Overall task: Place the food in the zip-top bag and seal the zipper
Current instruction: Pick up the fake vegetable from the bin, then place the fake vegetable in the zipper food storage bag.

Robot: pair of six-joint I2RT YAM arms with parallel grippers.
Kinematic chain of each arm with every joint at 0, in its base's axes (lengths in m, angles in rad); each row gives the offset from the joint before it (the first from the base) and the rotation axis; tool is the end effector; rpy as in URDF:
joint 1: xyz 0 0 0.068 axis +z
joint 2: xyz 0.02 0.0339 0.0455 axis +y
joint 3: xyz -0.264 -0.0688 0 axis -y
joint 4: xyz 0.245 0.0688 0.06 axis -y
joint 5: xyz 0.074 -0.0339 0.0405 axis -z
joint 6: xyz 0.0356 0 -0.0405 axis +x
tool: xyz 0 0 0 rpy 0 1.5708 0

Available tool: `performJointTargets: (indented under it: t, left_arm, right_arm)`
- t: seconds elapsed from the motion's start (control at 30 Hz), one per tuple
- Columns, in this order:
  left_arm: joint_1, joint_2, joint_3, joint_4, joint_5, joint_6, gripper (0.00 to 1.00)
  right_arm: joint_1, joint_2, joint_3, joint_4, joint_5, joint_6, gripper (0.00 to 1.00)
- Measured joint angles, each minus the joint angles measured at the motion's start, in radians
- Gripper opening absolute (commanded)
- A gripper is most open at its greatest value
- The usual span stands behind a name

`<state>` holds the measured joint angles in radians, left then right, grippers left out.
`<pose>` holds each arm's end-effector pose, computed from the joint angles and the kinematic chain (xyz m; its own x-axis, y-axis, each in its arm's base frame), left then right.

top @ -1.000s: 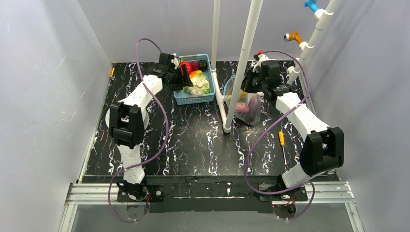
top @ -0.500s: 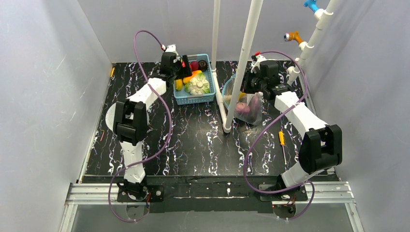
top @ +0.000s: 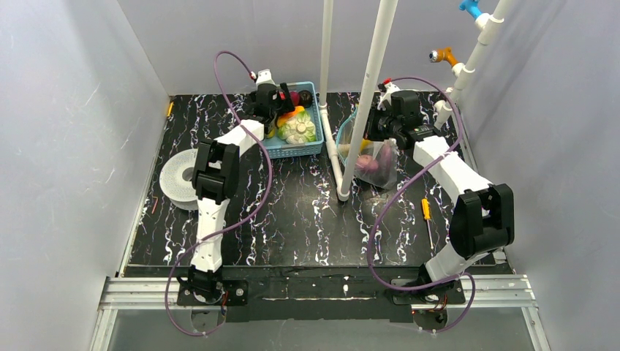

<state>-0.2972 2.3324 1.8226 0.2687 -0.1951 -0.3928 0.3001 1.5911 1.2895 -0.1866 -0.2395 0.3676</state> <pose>0.5289 -0.1548 0.2114 -0.2520 -0.3156 -0.9148 0.0117 0.9443 -0.3289 0.3539 0.1183 0.3110 -0.5933 0.1819 -0.7842 -0.2937 0.8581 0.4212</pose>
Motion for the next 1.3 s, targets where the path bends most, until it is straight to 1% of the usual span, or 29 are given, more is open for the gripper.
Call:
performJointTargets:
  t: [0.1,0.13,0.27,0.4,0.53,0.67,0.8,0.93,1.03,1.17,1.3]
  left_arm:
    - [0.001,0.002,-0.004,0.005,-0.005,-0.002,0.35]
    - [0.001,0.001,-0.009,0.012,-0.005,-0.006,0.32]
    - [0.001,-0.020,-0.039,0.009,0.009,-0.011,0.26]
    - [0.001,-0.083,-0.058,-0.068,0.060,-0.011,0.25]
    - [0.002,-0.228,-0.090,-0.189,0.163,-0.029,0.27]
    - [0.002,-0.439,-0.162,-0.257,0.310,-0.100,0.29]
    - [0.003,-0.578,-0.225,-0.246,0.504,-0.238,0.29]
    - [-0.010,-0.585,-0.305,-0.142,0.707,-0.441,0.29]
    - [-0.046,-0.540,-0.372,-0.060,0.796,-0.569,0.29]
    - [-0.119,-0.480,-0.397,-0.029,0.843,-0.655,0.29]
    - [-0.179,-0.473,-0.399,-0.037,0.844,-0.670,0.31]
  right_arm:
    - [-0.003,0.007,0.004,-0.004,-0.005,0.000,0.01]
    - [-0.004,0.007,0.005,-0.005,-0.007,0.000,0.01]
    - [-0.008,0.007,0.005,-0.005,-0.014,0.000,0.01]
    - [-0.008,0.007,0.005,-0.004,-0.025,0.000,0.01]
    - [-0.008,0.007,0.005,0.001,-0.046,0.000,0.01]
    - [-0.007,0.007,0.005,0.002,-0.073,-0.004,0.01]
    - [0.000,0.007,0.005,0.001,-0.089,-0.010,0.01]
    - [0.014,0.007,0.017,-0.024,-0.097,-0.027,0.01]
    - [0.032,0.007,0.030,-0.043,-0.101,-0.036,0.01]
    - [0.052,0.007,0.033,-0.052,-0.104,-0.045,0.01]
    - [0.059,-0.002,0.032,-0.074,-0.094,-0.056,0.01]
